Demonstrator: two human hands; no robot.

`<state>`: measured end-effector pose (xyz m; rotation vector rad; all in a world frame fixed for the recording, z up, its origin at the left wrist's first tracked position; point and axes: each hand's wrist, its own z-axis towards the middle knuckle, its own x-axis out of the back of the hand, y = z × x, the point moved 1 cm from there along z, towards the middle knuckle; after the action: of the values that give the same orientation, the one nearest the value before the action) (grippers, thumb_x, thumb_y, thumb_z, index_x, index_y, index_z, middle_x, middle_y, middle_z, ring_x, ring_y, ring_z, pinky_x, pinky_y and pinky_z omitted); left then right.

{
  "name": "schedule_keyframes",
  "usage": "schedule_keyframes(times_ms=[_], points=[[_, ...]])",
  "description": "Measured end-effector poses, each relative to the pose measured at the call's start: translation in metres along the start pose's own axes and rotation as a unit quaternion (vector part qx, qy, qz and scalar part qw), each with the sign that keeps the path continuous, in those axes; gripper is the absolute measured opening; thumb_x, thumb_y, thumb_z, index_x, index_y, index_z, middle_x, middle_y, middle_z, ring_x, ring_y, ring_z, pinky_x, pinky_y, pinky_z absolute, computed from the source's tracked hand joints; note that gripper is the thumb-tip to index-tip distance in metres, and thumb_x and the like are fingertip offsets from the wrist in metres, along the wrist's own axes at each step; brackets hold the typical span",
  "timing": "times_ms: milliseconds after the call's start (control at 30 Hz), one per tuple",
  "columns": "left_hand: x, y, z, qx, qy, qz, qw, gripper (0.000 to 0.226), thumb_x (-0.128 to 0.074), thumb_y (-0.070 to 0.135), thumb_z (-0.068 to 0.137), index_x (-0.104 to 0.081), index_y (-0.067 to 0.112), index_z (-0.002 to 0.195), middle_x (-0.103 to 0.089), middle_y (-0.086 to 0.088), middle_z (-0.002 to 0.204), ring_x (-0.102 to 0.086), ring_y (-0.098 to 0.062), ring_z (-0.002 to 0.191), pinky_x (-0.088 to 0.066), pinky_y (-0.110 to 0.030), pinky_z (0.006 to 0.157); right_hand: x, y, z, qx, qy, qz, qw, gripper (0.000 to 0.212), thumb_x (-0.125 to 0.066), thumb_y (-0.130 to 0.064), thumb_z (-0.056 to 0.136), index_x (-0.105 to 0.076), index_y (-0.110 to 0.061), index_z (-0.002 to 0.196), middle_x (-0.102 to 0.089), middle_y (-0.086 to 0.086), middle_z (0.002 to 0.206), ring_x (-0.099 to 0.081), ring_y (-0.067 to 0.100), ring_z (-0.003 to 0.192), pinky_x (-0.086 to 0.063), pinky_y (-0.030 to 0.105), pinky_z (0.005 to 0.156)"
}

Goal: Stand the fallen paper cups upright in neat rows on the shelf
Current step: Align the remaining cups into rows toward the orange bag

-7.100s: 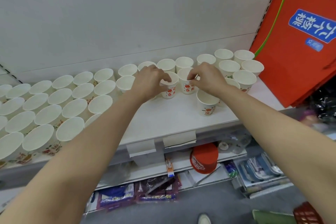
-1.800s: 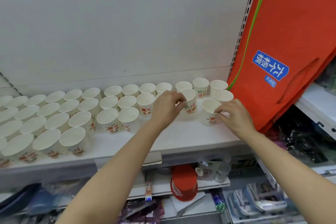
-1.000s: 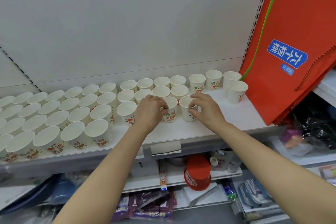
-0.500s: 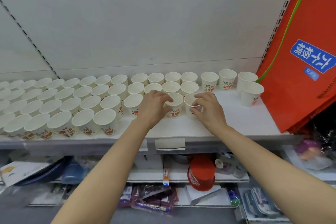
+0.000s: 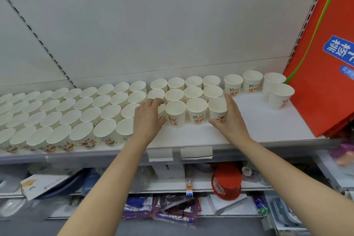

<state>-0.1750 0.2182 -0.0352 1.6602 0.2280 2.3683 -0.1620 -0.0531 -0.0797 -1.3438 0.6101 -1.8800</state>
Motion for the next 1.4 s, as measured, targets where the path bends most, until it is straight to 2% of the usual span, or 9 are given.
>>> schedule_keyframes(times_ms=[100, 300, 433, 567, 733, 833, 1067, 1300, 1400], points=[[0.004, -0.003, 0.004, -0.007, -0.024, -0.001, 1.0, 0.039, -0.07, 0.02, 0.081, -0.055, 0.024, 0.117, -0.067, 0.004, 0.101, -0.061, -0.022, 0.095, -0.041, -0.036, 0.085, -0.005, -0.001, -0.003, -0.014, 0.016, -0.005, 1.0, 0.091, -0.075, -0.027, 0.076, -0.018, -0.022, 0.148, -0.025, -0.003, 0.154, -0.022, 0.014, 0.142, -0.032, 0.042, 0.112], [0.005, -0.01, 0.008, -0.045, 0.005, 0.003, 0.999, 0.029, -0.065, 0.007, 0.082, -0.065, 0.02, 0.107, -0.073, 0.003, 0.086, -0.066, -0.023, 0.083, -0.048, -0.035, 0.08, -0.011, -0.005, -0.004, -0.058, 0.039, -0.001, 0.998, 0.092, -0.071, -0.024, 0.082, -0.011, -0.018, 0.151, -0.023, 0.002, 0.155, -0.022, 0.016, 0.141, -0.029, 0.03, 0.108], [0.003, -0.015, 0.008, -0.051, -0.005, 0.014, 0.999, 0.031, -0.071, 0.013, 0.079, -0.065, 0.022, 0.108, -0.072, 0.004, 0.091, -0.064, -0.023, 0.087, -0.045, -0.036, 0.08, -0.01, -0.007, -0.002, -0.087, 0.041, 0.001, 0.995, 0.087, -0.071, -0.025, 0.083, -0.017, -0.015, 0.15, -0.029, 0.004, 0.153, -0.027, 0.018, 0.139, -0.03, 0.029, 0.105], [0.001, -0.012, 0.013, -0.11, 0.012, 0.024, 0.994, 0.053, -0.082, 0.032, 0.066, -0.063, 0.027, 0.115, -0.059, 0.001, 0.11, -0.05, -0.026, 0.1, -0.042, -0.038, 0.085, -0.009, -0.014, 0.0, -0.082, 0.044, 0.002, 0.996, 0.074, -0.07, -0.021, 0.083, -0.028, -0.013, 0.144, -0.037, 0.004, 0.147, -0.032, 0.019, 0.134, -0.027, 0.02, 0.097], [-0.004, 0.0, 0.021, -0.161, -0.015, 0.051, 0.986, 0.017, -0.07, 0.042, 0.081, -0.071, 0.029, 0.092, -0.066, 0.01, 0.104, -0.051, -0.023, 0.109, -0.029, -0.041, 0.1, -0.01, -0.016, -0.001, -0.085, 0.054, -0.002, 0.995, 0.071, -0.069, -0.02, 0.084, -0.03, -0.014, 0.143, -0.038, 0.004, 0.145, -0.033, 0.018, 0.133, -0.026, 0.019, 0.096], [-0.005, 0.001, 0.023, -0.164, -0.012, 0.076, 0.983, 0.015, -0.066, 0.042, 0.085, -0.072, 0.029, 0.088, -0.068, 0.009, 0.097, -0.053, -0.023, 0.105, -0.026, -0.041, 0.104, -0.012, -0.017, -0.002, -0.089, 0.058, 0.003, 0.994, 0.071, -0.069, -0.019, 0.083, -0.03, -0.015, 0.143, -0.038, 0.003, 0.145, -0.033, 0.017, 0.132, -0.027, 0.018, 0.095], [-0.015, 0.023, 0.027, -0.213, -0.039, -0.017, 0.976, 0.051, -0.074, 0.049, 0.076, -0.063, 0.028, 0.121, -0.06, 0.006, 0.128, -0.049, -0.022, 0.121, -0.031, -0.037, 0.099, -0.021, -0.02, -0.004, -0.094, 0.063, 0.005, 0.994, 0.073, -0.068, -0.019, 0.083, -0.028, -0.015, 0.144, -0.037, 0.004, 0.145, -0.033, 0.017, 0.133, -0.028, 0.02, 0.096], [-0.035, 0.042, 0.034, -0.224, -0.023, 0.034, 0.974, 0.025, -0.062, 0.049, 0.087, -0.072, 0.026, 0.088, -0.069, 0.009, 0.096, -0.057, -0.02, 0.102, -0.027, -0.037, 0.102, -0.023, -0.02, -0.006, -0.105, 0.066, -0.005, 0.992, 0.075, -0.066, -0.018, 0.081, -0.026, -0.015, 0.145, -0.035, 0.005, 0.146, -0.032, 0.017, 0.134, -0.028, 0.019, 0.097], [-0.04, 0.046, 0.036, -0.221, 0.002, 0.019, 0.975, 0.032, -0.06, 0.058, 0.083, -0.072, 0.028, 0.085, -0.069, 0.01, 0.096, -0.058, -0.019, 0.101, -0.028, -0.037, 0.102, -0.017, -0.018, -0.006, -0.116, 0.056, 0.027, 0.991, 0.08, -0.068, -0.041, 0.082, -0.024, -0.022, 0.146, -0.034, -0.003, 0.146, -0.032, 0.012, 0.134, -0.032, 0.025, 0.102]])
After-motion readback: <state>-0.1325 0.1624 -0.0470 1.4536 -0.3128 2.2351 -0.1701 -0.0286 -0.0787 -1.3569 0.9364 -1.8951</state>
